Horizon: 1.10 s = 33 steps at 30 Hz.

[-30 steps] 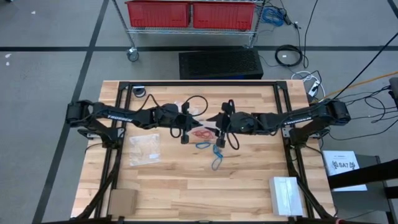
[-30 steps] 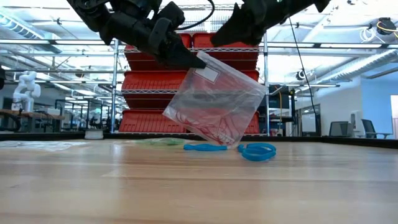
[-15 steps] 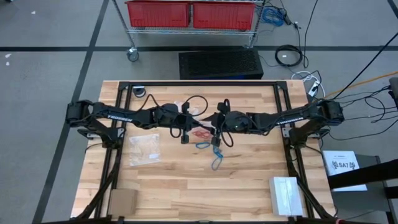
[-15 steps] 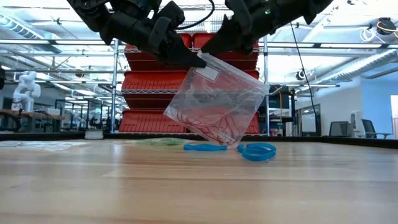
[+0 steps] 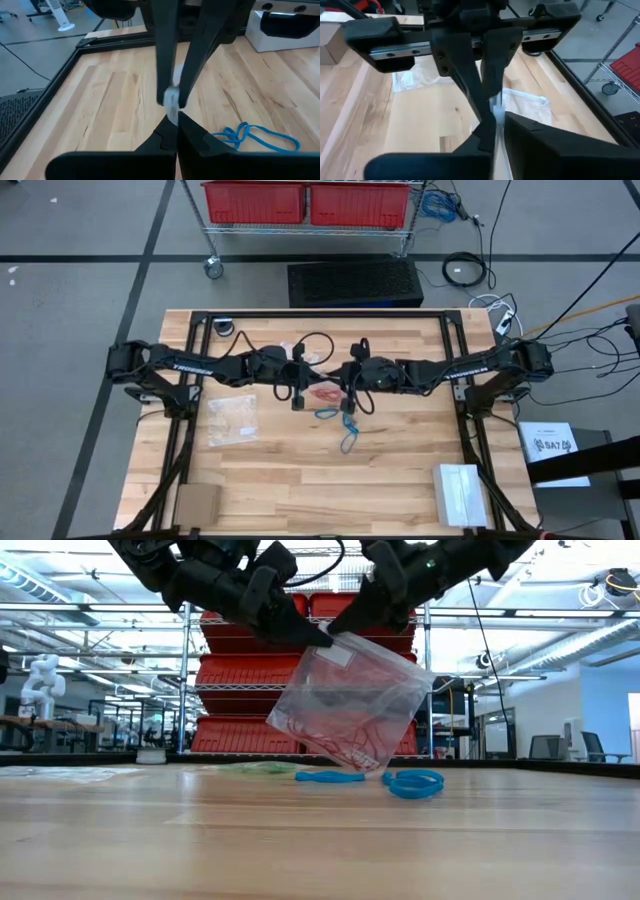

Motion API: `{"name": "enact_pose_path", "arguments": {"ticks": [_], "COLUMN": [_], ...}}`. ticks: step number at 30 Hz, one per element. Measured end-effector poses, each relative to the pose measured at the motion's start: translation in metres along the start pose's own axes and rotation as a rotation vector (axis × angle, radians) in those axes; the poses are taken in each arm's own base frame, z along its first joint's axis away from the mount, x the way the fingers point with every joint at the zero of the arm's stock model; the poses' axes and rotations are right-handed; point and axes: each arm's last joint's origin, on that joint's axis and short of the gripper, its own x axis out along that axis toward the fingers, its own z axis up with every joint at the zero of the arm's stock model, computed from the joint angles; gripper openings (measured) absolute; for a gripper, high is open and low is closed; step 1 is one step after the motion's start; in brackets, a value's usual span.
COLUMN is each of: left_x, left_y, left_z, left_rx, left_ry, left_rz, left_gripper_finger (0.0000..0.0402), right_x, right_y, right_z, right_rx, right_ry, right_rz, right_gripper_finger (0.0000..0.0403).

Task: Sort rubber bands
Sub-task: Close the bottom right transparent zip bag

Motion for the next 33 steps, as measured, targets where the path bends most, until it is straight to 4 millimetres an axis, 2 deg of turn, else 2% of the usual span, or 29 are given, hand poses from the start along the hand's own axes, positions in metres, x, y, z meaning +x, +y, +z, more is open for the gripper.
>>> {"name": "enact_pose_path", "arguments": {"ticks": [7,22,33], "left_x": [0.0,0.0,0.0], "left_y": [0.0,0.0,0.0], "left_z": [0.0,0.001,0.0], "left_rx": [0.0,0.0,-0.001], "left_ry": [0.001,-0.005,0.004], "left_rz": [0.0,0.0,0.012], "left_gripper_finger": [0.0001,0.0001,0.0001], "right_x": [-0.003,-0.033,-0.044], "right_y": [-0.001,-0.007,-0.01], "right_z": [-0.002,-0.009,-0.02], "right_rx": [-0.023,-0.015,0.009], "right_ry": [0.038,0.22,0.364], "right_rz": [0.002,-0.01,-0.028], "right_gripper_finger": [0.0012,0.0012,0.0012]}}
